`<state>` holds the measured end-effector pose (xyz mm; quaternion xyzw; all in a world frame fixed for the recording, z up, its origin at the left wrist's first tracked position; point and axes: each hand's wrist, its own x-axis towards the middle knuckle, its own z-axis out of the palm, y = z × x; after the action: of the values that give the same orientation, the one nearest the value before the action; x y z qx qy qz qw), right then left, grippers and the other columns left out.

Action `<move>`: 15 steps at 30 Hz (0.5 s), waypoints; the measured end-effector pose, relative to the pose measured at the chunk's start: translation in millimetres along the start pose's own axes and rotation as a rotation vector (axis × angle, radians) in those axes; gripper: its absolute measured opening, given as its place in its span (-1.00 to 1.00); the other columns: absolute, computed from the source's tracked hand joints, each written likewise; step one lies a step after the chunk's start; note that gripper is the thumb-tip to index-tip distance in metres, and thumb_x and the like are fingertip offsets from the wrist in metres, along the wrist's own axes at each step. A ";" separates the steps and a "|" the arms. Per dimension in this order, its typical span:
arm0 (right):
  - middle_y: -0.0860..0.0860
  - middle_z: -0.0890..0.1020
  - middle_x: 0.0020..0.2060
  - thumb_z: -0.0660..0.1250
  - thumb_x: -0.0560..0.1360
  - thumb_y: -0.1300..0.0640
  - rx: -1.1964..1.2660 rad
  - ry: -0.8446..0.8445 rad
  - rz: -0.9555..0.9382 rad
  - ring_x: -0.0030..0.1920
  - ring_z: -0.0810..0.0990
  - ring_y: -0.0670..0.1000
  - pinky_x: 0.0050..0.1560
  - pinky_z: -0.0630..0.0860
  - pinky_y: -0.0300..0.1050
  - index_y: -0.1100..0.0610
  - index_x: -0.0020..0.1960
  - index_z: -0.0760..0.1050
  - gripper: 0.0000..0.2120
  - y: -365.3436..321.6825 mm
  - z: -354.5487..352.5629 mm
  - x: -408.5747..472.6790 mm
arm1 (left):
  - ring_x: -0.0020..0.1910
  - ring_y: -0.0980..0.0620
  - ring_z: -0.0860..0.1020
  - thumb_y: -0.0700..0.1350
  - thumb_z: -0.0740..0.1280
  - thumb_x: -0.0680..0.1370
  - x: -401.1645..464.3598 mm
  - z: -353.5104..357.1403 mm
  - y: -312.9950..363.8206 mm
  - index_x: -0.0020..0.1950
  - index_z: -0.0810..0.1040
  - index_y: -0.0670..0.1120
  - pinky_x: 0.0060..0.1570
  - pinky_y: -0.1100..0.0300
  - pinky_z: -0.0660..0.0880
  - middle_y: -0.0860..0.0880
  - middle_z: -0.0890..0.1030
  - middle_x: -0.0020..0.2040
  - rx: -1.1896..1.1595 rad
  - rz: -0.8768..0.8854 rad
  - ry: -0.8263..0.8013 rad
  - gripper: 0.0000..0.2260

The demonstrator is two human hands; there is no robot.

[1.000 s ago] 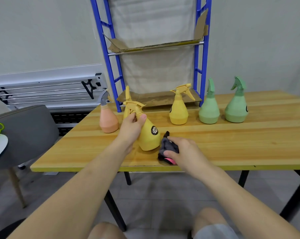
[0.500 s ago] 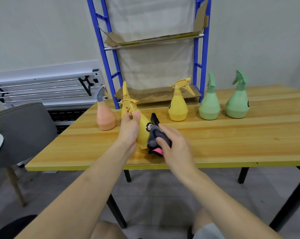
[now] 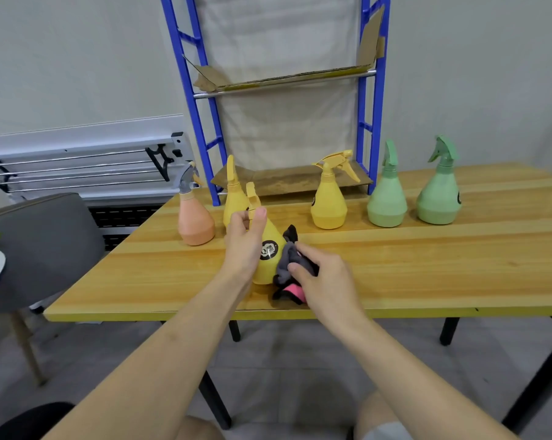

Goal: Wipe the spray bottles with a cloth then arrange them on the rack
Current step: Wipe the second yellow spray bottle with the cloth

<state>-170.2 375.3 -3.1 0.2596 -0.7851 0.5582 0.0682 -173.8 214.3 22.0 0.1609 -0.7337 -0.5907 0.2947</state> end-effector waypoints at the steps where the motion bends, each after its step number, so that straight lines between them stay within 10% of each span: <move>1: -0.18 0.69 0.11 0.44 0.56 0.21 0.006 0.010 -0.020 0.11 0.60 -0.21 0.06 0.41 -0.53 0.03 0.30 0.64 -0.67 -0.9 2.1 -3.8 | 0.22 -0.01 0.49 0.36 0.22 0.58 0.7 -0.5 1.4 0.26 0.45 -0.02 0.23 0.06 0.44 -0.04 0.54 0.22 0.021 0.004 0.005 -0.51; 7: -0.11 0.64 0.28 0.42 0.59 0.15 -0.039 -0.038 0.026 0.29 0.55 -0.15 0.22 0.38 -0.45 0.03 0.43 0.54 -0.59 -0.7 6.4 5.5 | -0.03 0.18 0.48 0.10 0.13 0.73 2.3 -6.9 8.8 0.29 0.49 -0.08 -0.03 0.21 0.41 0.06 0.57 0.04 0.050 -0.021 0.018 -0.68; 15: -0.15 0.70 0.13 0.43 0.57 0.12 0.000 -0.067 0.044 0.21 0.61 -0.14 0.16 0.47 -0.37 -0.03 0.32 0.63 -0.68 -5.9 11.9 15.1 | 0.29 -0.01 0.56 0.31 0.01 0.65 -3.2 -15.6 4.2 0.40 0.51 -0.01 0.40 -0.14 0.44 -0.01 0.63 0.27 -0.050 -0.044 0.086 -0.44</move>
<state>-178.1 358.0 3.5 0.2610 -0.7923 0.5506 0.0295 -161.1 205.2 27.3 0.1948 -0.7015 -0.6080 0.3166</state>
